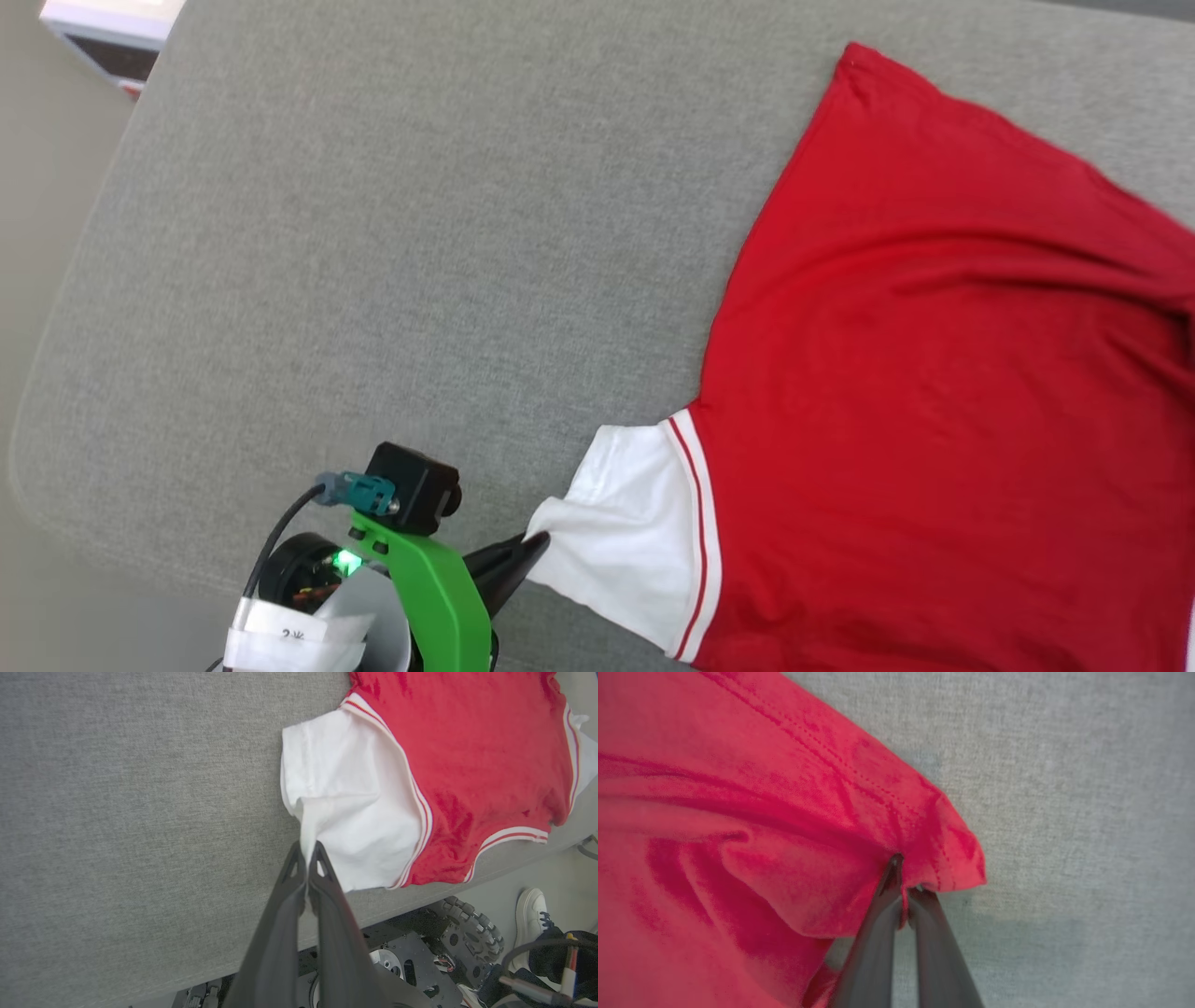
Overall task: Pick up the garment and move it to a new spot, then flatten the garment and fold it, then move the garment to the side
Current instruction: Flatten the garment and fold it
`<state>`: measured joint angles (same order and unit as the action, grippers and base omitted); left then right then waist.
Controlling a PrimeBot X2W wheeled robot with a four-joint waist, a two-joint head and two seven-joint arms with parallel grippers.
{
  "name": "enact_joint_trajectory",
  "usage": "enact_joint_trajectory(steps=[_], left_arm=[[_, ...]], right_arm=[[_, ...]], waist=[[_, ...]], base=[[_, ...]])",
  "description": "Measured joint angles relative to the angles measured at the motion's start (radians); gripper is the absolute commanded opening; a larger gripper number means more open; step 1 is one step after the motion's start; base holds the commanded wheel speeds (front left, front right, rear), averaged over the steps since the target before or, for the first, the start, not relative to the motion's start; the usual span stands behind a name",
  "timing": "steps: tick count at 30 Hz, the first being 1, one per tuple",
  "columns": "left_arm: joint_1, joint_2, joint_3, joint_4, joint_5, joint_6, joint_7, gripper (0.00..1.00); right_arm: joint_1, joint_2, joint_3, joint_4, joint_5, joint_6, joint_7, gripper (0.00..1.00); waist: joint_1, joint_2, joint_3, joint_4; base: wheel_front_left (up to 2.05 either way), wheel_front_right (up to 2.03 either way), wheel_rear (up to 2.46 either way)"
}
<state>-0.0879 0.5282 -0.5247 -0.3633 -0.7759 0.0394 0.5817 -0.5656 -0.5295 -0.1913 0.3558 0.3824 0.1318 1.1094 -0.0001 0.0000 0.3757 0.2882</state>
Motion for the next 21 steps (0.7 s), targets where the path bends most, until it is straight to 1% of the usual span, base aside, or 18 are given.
enact_joint_trajectory(steps=[1,8,12,21], left_arm=[[0.012,0.002,0.004,0.009,-0.002,0.003,-0.002,0.0],[0.05,-0.001,0.011,0.05,-0.012,0.02,-0.029,0.0],[0.071,-0.012,0.013,0.067,-0.015,0.03,-0.049,0.0],[0.088,-0.033,0.016,0.096,-0.018,0.046,-0.081,0.0]], right_arm=[[0.058,0.01,-0.005,-0.012,0.02,0.0,-0.016,0.0],[0.251,0.018,-0.025,-0.069,0.071,0.0,-0.056,0.0],[0.369,0.031,-0.043,-0.122,0.098,0.0,-0.069,0.0],[0.527,0.085,-0.115,-0.232,0.108,0.0,-0.082,0.0]], waist=[[0.0,0.0,-0.03,-0.016],[0.0,0.0001,-0.124,-0.072],[0.0,0.0001,-0.172,-0.106],[0.0,0.0001,-0.244,-0.176]], base=[[0.0,0.0,0.0],[0.0,0.0,0.0],[0.0,0.0,0.0],[0.0,0.0,0.0]])
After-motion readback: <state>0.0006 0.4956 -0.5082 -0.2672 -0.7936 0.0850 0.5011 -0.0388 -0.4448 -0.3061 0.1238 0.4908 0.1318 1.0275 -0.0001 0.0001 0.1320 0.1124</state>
